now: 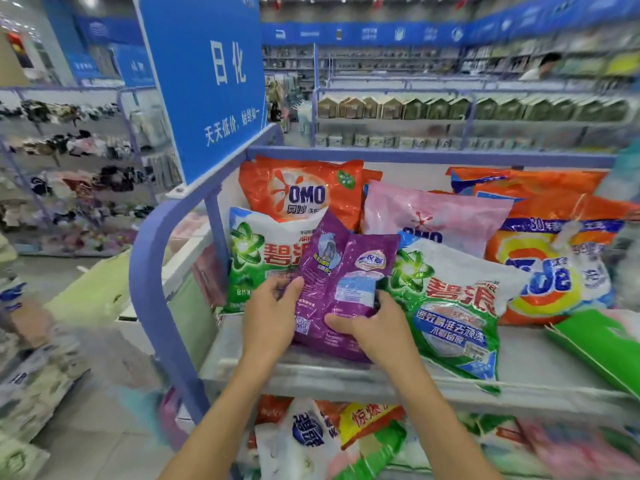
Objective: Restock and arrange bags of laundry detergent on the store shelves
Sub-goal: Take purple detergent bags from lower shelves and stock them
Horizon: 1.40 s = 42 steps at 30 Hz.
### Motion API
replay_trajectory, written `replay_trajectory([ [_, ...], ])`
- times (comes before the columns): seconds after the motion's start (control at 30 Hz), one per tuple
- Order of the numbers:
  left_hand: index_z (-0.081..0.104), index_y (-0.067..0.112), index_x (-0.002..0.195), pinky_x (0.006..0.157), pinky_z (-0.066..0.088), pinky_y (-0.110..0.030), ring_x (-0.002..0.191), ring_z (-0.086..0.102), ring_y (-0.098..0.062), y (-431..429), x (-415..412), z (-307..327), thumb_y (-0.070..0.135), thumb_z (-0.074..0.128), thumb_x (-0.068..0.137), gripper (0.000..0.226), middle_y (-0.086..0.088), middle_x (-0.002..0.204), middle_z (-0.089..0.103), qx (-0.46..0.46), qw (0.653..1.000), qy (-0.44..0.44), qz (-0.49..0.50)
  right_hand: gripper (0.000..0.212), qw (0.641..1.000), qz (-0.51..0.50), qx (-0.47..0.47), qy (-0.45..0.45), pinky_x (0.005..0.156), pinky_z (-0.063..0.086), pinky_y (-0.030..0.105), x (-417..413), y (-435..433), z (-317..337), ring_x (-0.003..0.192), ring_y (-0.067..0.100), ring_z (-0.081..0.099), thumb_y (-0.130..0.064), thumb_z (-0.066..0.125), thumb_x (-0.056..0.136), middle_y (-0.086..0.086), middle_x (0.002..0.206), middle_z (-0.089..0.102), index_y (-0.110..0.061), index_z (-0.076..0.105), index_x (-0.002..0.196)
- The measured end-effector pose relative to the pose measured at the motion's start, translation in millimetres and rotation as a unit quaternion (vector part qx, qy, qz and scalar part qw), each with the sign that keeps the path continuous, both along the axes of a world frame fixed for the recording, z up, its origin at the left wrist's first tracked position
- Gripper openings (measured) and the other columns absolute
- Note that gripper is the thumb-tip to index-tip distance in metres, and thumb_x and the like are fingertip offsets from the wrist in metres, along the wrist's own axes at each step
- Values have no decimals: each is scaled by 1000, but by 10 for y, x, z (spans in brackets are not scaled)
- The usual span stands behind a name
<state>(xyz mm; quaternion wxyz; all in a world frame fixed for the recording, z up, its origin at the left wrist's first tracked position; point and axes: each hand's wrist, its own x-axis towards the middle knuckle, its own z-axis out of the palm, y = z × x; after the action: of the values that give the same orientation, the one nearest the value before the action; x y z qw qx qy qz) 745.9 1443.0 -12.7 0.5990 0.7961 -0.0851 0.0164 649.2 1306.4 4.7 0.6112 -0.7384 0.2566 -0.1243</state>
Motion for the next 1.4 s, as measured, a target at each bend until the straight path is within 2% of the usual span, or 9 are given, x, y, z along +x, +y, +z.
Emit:
replay_trajectory([
  [0.13,66,15,81,69,52,-36,72,66,-16,-20,-193,195,27,62,101,23,0,77,73,-177,984,-23,-20,43,984,-2,167,-63,89,61,41,-107,-49,142,89,22,78,-5,91,66,1,96,80,-16,75,105],
  [0.4,60,11,90,57,57,-24,70,73,-14,-215,-644,357,30,64,98,21,-3,84,78,-291,943,117,-110,50,948,-32,279,-152,89,59,43,-680,-167,107,98,28,75,-15,81,71,9,111,78,-17,71,120],
  [0.67,61,36,115,102,48,-35,120,56,-4,-671,-1501,307,55,68,86,35,13,126,59,-88,965,-116,-219,31,927,-206,185,-254,71,62,28,-1504,-320,226,89,21,76,0,73,87,8,105,79,-13,73,115],
  [0.83,46,41,143,116,39,-38,139,44,-2,-1113,-2164,306,87,60,68,89,17,149,48,-70,929,-35,-363,26,929,-226,96,-276,67,60,23,-2084,-456,351,83,15,75,2,67,91,3,98,80,-17,75,107],
  [0.93,51,34,137,92,51,-17,112,64,3,-1320,-2547,388,64,73,68,78,14,126,67,-168,887,39,-429,32,935,-215,64,-273,70,58,21,-2479,-509,373,85,12,74,6,70,88,2,97,80,-19,75,108],
  [1.07,64,17,122,76,56,-35,91,67,-28,-1610,-2963,444,53,82,65,70,-5,105,75,-238,845,141,-458,44,947,-179,27,-264,89,56,19,-3094,-609,324,115,10,69,-8,76,89,-6,121,75,-20,68,131],
  [1.17,72,6,110,78,56,-46,85,65,-40,-1821,-3263,467,42,93,61,64,-22,98,72,-265,808,201,-487,49,955,-195,-103,-200,103,51,26,-3544,-799,251,129,0,55,-34,80,83,-27,136,61,-43,67,130],
  [1.23,77,10,106,82,61,-44,95,72,-39,-1955,-3512,470,12,84,68,39,-21,108,74,-280,775,232,-517,39,937,-227,-186,-188,102,48,25,-3860,-983,209,131,4,53,-28,83,84,-29,132,62,-43,73,118],
  [1.4,78,11,108,82,62,-43,99,74,-38,-2398,-4174,401,-5,71,58,53,-20,111,75,-251,751,242,-560,28,881,-352,-252,-190,101,46,19,-4740,-1564,65,124,6,59,-21,82,84,-19,119,70,-36,77,106],
])
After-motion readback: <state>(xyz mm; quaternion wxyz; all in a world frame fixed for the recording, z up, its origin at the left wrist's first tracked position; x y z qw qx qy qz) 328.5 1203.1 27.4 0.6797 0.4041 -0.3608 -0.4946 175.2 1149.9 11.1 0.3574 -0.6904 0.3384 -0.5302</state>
